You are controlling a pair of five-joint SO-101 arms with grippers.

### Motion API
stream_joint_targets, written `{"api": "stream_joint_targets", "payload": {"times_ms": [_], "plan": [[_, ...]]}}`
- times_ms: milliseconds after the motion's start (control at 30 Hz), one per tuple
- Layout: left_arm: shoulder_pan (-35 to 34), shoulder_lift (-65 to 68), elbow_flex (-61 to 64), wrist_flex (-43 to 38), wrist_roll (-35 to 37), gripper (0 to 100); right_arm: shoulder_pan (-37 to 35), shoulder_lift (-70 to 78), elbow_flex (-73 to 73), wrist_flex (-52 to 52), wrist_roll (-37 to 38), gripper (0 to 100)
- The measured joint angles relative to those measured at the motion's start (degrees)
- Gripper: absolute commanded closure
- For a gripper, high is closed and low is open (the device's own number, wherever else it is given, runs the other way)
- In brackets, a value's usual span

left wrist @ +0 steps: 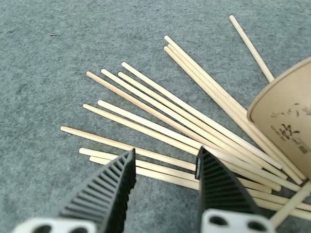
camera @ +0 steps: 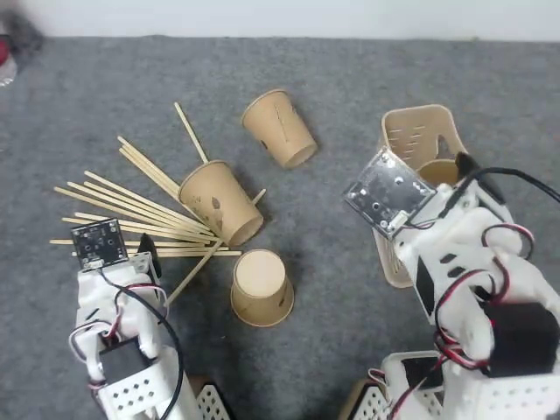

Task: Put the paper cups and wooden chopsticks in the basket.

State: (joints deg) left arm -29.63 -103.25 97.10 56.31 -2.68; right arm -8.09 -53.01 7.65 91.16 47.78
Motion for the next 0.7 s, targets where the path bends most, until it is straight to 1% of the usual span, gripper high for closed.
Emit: {"api": "stream_joint_targets", "payload": {"times_ms": [67, 167, 267, 333, 467, 533, 700], "plan": [[0.00, 0.00, 0.00, 0.00, 0.00, 80, -0.18, -0.09, 0.00, -1.05, -1.14, 77.2], [0.00, 0.00, 0.00, 0.00, 0.00, 80, -6.07, 0.00, 0.09, -1.23, -7.21, 77.2], [0.00, 0.00, 0.00, 0.00, 0.00, 80, -16.00, 0.09, 2.90, -0.62, -13.89, 77.2], [0.00, 0.00, 0.00, 0.00, 0.00, 80, -23.74, 2.64, 6.59, -0.53, -17.49, 77.2], [0.00, 0.00, 0.00, 0.00, 0.00, 80, -36.22, 10.46, 14.07, -2.73, -21.27, 77.2], [0.00, 0.00, 0.00, 0.00, 0.00, 80, -38.33, 14.15, 14.33, -4.75, -21.71, 77.2], [0.00, 0.00, 0.00, 0.00, 0.00, 80, -38.86, 22.59, 14.33, -9.93, -21.89, 77.2]]}}
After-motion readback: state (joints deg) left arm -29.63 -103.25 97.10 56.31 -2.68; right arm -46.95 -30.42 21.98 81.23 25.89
